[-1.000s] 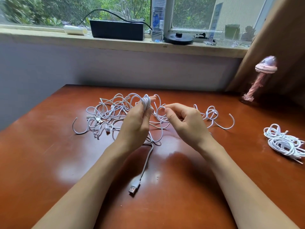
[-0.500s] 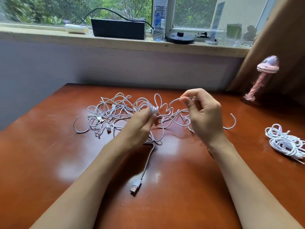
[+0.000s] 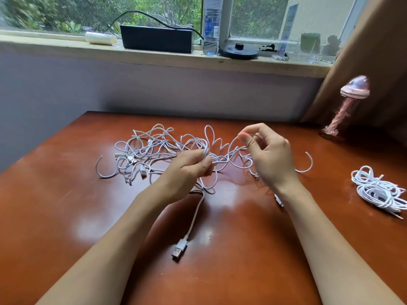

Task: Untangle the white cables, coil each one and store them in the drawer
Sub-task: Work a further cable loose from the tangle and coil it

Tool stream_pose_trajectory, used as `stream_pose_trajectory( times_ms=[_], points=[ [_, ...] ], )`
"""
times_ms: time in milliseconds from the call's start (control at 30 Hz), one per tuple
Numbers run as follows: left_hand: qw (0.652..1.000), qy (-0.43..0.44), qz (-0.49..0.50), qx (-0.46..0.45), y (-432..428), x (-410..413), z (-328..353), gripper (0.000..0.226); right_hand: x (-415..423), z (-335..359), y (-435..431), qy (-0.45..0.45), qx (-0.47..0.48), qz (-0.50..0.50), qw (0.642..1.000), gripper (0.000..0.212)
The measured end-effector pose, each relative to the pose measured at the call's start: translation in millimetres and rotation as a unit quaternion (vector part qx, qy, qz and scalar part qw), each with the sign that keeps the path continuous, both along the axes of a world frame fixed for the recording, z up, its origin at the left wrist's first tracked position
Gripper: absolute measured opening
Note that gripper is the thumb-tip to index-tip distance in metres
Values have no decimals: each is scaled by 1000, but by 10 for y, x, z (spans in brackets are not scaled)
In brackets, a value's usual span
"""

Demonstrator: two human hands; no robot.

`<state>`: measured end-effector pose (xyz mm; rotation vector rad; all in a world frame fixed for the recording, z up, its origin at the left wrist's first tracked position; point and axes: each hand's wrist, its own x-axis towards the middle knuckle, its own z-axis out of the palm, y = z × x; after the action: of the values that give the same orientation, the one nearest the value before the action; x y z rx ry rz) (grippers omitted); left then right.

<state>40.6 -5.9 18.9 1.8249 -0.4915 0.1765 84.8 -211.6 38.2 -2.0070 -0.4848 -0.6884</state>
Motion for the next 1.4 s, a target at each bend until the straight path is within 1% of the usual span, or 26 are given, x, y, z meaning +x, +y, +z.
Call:
stream_pose_trajectory(
  times_ms=[100, 167, 267, 333, 367, 400, 500, 533, 600, 633, 733, 800, 833, 933, 1000, 1033, 1067, 1133, 1200, 1233, 1300, 1400],
  points=[
    [1000, 7, -6, -7, -21, 10, -8, 37, -68, 29, 32, 9, -24, 51, 998, 4],
    [1000, 8, -2, -22, -35, 0, 13, 40, -82, 32, 35, 14, -63, 77, 995, 9],
    [999, 6, -5, -49, -41, -31, 57, 31, -59, -20, 30, 26, -133, 97, 986, 23],
    [995, 24, -9, -97, -42, -42, 79, 27, -39, -53, 40, 42, -182, 105, 977, 34],
    [992, 31, -7, -121, -44, -42, 89, 27, -30, -73, 44, 51, -201, 111, 972, 35],
    [988, 37, -1, -148, -51, -35, 97, 27, -26, -90, 44, 59, -216, 118, 967, 32],
    [976, 30, 35, -212, -48, 21, 99, 28, -59, -87, 49, 83, -264, 120, 954, 13],
    [974, 24, 52, -219, -36, 40, 94, 29, -71, -80, 53, 96, -283, 118, 947, 21],
    [975, 13, 79, -208, -26, 60, 75, 32, -95, -74, 70, 113, -320, 113, 934, 42],
    [978, 7, 86, -188, -35, 64, 64, 34, -103, -76, 89, 112, -322, 116, 933, 47],
    [987, -1, 90, -136, -63, 67, 38, 35, -81, -114, 139, 73, -325, 102, 938, 53],
    [987, -4, 87, -133, -73, 65, 38, 33, -44, -141, 148, 40, -352, 55, 934, 53],
    [987, -3, 88, -135, -70, 65, 37, 33, -28, -146, 147, 35, -356, 30, 933, 50],
    [987, 1, 88, -135, -80, 55, 34, 32, -43, -123, 130, 31, -350, -6, 936, 33],
    [989, 5, 79, -127, -111, 44, 23, 33, -53, -115, 143, 38, -336, -9, 941, 45],
    [990, 9, 72, -123, -118, 42, 17, 34, -55, -109, 154, 38, -313, -3, 949, 52],
    [990, 17, 63, -122, -122, 37, 13, 33, -56, -100, 162, 38, -272, 17, 961, 56],
    [990, 34, 39, -128, -114, 30, 13, 30, -101, -34, 173, 56, -150, 80, 984, 65],
    [989, 54, 12, -140, -107, 18, 21, 28, -155, 34, 165, 87, -44, 148, 984, 64],
    [986, 66, -3, -152, -105, 13, 26, 27, -177, 55, 161, 97, -16, 172, 980, 60],
    [979, 89, -30, -180, -107, -1, 36, 26, -226, 87, 159, 100, -7, 197, 975, 53],
    [971, 108, -60, -204, -113, -15, 49, 27, -234, 110, 122, 84, -29, 183, 979, 46]
  ],
)
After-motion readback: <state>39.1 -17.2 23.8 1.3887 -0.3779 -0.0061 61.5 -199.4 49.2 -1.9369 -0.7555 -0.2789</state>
